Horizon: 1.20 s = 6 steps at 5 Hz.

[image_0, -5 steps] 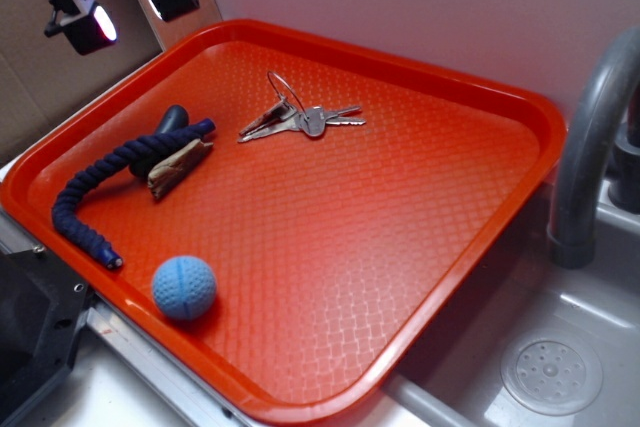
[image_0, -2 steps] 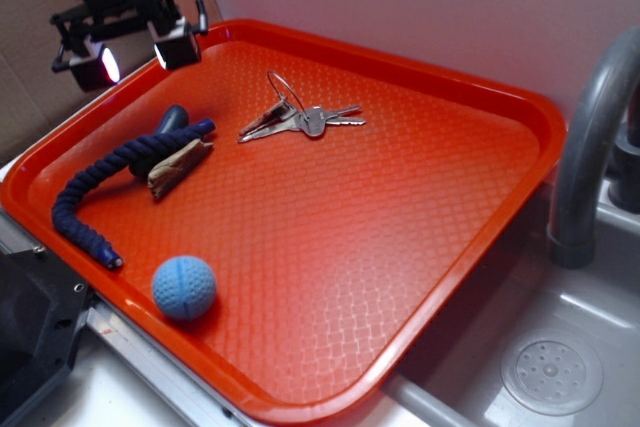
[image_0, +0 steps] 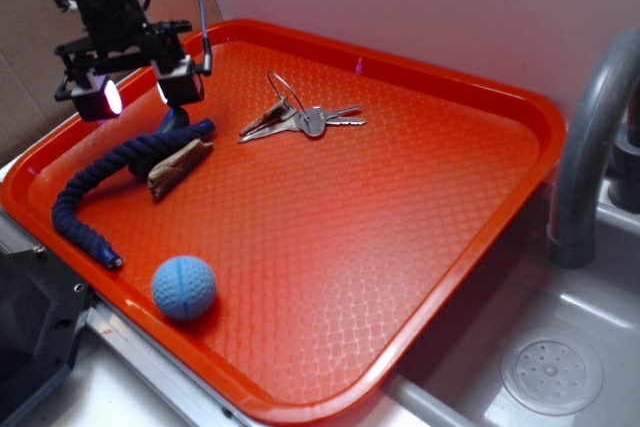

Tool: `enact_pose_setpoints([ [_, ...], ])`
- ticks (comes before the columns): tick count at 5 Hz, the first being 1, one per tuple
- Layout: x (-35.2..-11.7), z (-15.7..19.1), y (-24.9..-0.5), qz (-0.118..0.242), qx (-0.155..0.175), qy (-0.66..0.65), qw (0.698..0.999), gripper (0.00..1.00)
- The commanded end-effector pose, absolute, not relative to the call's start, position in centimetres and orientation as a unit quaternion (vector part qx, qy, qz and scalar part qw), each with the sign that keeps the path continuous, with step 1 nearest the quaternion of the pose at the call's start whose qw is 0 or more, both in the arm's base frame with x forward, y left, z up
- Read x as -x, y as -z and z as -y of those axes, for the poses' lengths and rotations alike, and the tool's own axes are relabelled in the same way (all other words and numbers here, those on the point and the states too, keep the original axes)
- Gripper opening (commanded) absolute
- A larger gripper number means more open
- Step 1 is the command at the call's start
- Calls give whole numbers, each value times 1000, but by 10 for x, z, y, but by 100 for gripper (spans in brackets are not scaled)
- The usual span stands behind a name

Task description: Grab the plastic pickle.

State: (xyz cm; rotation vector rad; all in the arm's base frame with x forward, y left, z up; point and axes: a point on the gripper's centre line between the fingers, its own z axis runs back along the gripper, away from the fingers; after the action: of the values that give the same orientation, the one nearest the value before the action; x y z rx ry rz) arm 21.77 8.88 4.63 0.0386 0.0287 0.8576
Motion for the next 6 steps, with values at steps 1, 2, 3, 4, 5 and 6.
enact_pose_setpoints([
  [1,-208,-100,-43,-12,-35,-403,914,100],
  [2,-201,-92,-37,-16,-39,-393,919,100],
  [3,-197,-86,-32,-12,-45,-375,926,100],
  [4,-193,-84,-23,-16,-42,-359,932,100],
  [5,-187,-81,-16,-20,-47,-342,938,100],
  [6,-185,-80,-14,-29,-57,-333,941,96],
])
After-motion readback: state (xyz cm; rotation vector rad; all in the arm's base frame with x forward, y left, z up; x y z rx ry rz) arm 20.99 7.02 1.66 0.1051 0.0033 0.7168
